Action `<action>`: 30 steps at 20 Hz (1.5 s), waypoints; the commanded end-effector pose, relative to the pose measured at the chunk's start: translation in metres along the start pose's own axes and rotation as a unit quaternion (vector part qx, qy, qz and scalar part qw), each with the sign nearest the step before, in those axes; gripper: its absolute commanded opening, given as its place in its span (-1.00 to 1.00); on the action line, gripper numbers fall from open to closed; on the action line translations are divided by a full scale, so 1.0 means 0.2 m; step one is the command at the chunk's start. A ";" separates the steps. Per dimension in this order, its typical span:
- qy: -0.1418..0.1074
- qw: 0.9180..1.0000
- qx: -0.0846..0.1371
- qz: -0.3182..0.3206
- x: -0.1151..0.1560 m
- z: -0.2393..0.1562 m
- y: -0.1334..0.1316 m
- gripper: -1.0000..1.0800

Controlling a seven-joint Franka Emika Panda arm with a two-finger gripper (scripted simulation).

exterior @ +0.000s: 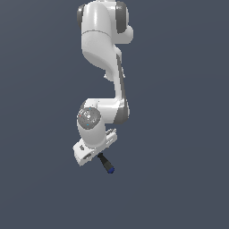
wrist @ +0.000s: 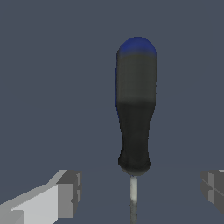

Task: Pick up the object and move it to a goal position.

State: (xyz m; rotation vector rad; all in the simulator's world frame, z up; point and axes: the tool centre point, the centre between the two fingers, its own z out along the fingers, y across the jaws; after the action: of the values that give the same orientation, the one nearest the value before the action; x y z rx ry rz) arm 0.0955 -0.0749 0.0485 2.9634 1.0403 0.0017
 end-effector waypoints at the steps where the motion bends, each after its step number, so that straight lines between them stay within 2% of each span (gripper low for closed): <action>1: -0.001 1.000 0.001 -0.001 0.00 0.07 0.00 0.92; 5: 0.000 1.000 0.001 -0.001 0.00 0.16 0.00 0.92; 10: 0.000 1.000 0.001 -0.001 0.00 0.17 0.00 0.92; 11: 0.000 1.000 0.001 -0.001 0.00 0.17 0.00 -1.00; 30: -0.001 1.000 0.001 -0.001 -0.04 0.16 -0.02 -1.00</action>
State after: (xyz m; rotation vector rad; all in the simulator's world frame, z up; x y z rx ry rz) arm 0.0886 -0.0762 0.0154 2.9635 1.0449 -0.0024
